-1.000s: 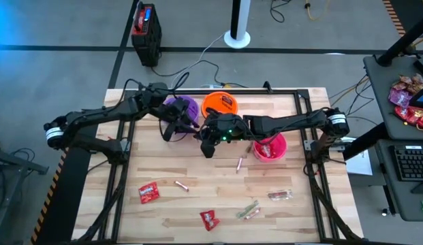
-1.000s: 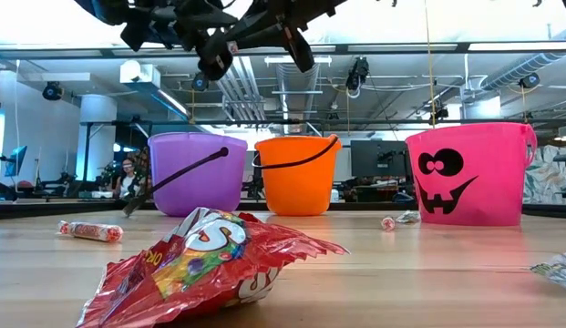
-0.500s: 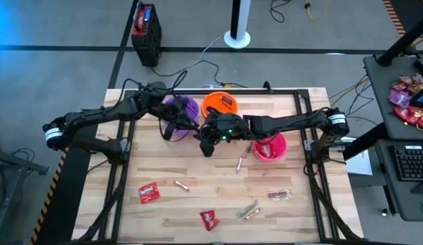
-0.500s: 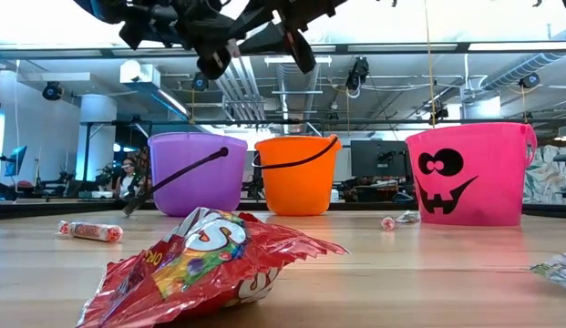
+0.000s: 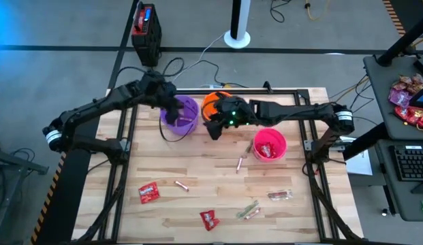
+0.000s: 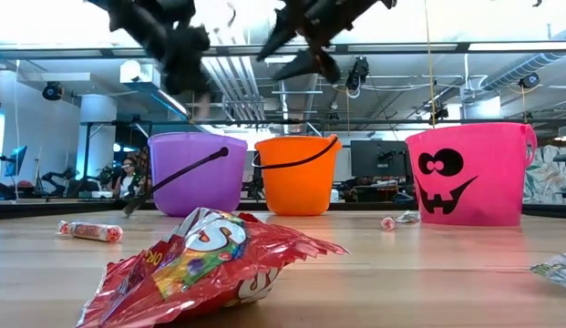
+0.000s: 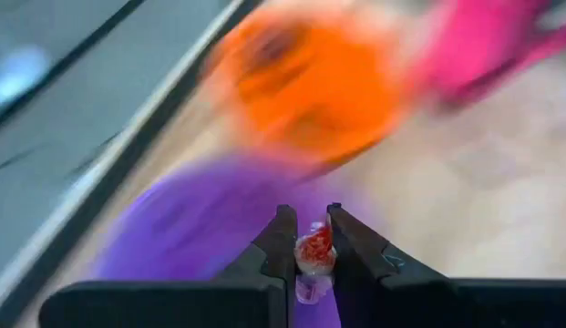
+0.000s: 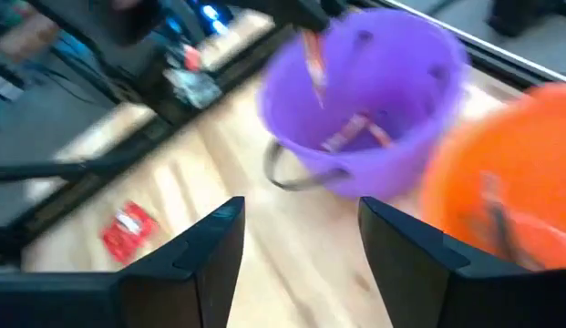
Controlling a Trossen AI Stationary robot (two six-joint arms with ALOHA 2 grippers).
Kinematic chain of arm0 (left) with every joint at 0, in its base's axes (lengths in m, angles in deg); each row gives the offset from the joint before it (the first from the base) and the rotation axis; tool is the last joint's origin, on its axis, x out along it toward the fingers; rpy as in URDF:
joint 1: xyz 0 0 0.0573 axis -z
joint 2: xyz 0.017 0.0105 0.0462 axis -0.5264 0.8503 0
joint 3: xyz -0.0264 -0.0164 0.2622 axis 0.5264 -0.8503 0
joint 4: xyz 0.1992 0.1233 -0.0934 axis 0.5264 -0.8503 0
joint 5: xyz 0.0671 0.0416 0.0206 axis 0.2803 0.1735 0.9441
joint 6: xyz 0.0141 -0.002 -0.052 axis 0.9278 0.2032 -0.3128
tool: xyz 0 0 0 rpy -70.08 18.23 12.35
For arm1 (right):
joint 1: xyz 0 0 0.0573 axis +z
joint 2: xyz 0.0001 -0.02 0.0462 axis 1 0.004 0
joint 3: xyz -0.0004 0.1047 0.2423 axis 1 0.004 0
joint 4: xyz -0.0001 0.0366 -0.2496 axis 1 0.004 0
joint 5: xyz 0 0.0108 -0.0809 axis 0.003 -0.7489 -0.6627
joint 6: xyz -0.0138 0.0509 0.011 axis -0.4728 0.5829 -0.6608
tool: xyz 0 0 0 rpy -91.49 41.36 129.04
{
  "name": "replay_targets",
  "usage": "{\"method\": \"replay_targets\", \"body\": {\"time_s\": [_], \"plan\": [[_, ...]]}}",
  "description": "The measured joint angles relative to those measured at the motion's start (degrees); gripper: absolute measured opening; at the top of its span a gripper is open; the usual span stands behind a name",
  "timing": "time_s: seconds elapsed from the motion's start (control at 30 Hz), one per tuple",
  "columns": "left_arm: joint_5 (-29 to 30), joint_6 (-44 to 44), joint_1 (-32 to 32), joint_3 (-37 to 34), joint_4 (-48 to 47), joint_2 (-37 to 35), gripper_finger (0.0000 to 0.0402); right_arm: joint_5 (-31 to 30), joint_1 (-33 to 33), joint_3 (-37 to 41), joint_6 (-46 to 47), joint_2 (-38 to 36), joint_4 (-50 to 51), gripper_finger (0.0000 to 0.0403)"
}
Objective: Sort candy by brand, put in halloween buckets
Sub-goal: Put the white candy into the violet bucket
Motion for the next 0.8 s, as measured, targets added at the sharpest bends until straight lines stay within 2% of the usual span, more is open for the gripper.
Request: {"method": "replay_targets", "body": {"time_s": [0.07,0.13,0.5,0.8], "plan": [[8.0,1.2,-1.3,0.1,-6.5,1.4,0.0026,0.0,-0.8,0.0,-1.6,-1.4,3.0,0.021],[10.7,-0.1,-2.2,-0.1,-9.9,3.0,0.0032,0.0,-1.4,0.0,-3.8,-2.5,6.3,0.021],[10.5,-7.9,-1.1,1.5,-8.5,6.6,0.0051,0.1,-2.6,0.0,-12.9,-7.0,17.6,0.0211],[12.5,-12.0,-0.7,6.9,-15.8,6.6,0.009,1.8,-3.1,0.0,-17.0,-9.2,22.6,0.0211]]}}
